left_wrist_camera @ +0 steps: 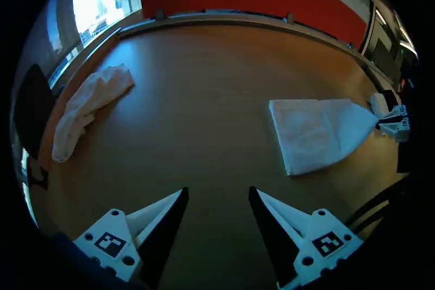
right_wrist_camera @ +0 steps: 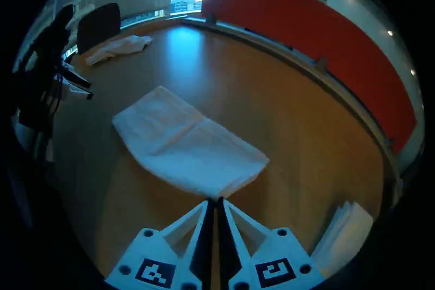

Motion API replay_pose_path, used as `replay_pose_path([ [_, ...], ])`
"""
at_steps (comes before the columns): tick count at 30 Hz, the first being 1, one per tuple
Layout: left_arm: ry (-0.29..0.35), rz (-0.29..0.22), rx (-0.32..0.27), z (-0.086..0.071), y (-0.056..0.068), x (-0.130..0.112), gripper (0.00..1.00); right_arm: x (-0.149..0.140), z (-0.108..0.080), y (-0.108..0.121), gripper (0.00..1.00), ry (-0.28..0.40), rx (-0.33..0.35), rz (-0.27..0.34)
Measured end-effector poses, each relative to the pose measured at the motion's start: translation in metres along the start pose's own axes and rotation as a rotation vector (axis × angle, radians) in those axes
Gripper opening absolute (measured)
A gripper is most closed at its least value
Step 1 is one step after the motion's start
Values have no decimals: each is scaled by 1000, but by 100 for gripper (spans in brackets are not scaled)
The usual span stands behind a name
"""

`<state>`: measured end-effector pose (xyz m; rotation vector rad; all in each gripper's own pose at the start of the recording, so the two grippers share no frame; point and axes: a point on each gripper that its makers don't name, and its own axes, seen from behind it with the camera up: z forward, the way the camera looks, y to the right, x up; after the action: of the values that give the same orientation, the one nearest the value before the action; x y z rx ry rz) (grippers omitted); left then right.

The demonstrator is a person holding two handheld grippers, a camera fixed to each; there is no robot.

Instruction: Fold towel

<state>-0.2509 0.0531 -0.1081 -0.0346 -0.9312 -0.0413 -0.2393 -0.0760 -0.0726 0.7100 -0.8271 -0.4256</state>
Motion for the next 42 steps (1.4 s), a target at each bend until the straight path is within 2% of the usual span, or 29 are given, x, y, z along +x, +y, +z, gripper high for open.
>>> replay_pose_path([
  [12,12,8,-5,2,3,9,81,34,-31,13,6,52,-35,-42],
  [27,20,19,-17,5,12,16,81,52,-58,25,6,77,-68,-78],
  [35,22,17,-19,5,14,17,81,54,-58,23,6,79,-59,-97],
  [42,28,15,-18,4,14,18,81,62,-51,6,6,98,-20,-110],
])
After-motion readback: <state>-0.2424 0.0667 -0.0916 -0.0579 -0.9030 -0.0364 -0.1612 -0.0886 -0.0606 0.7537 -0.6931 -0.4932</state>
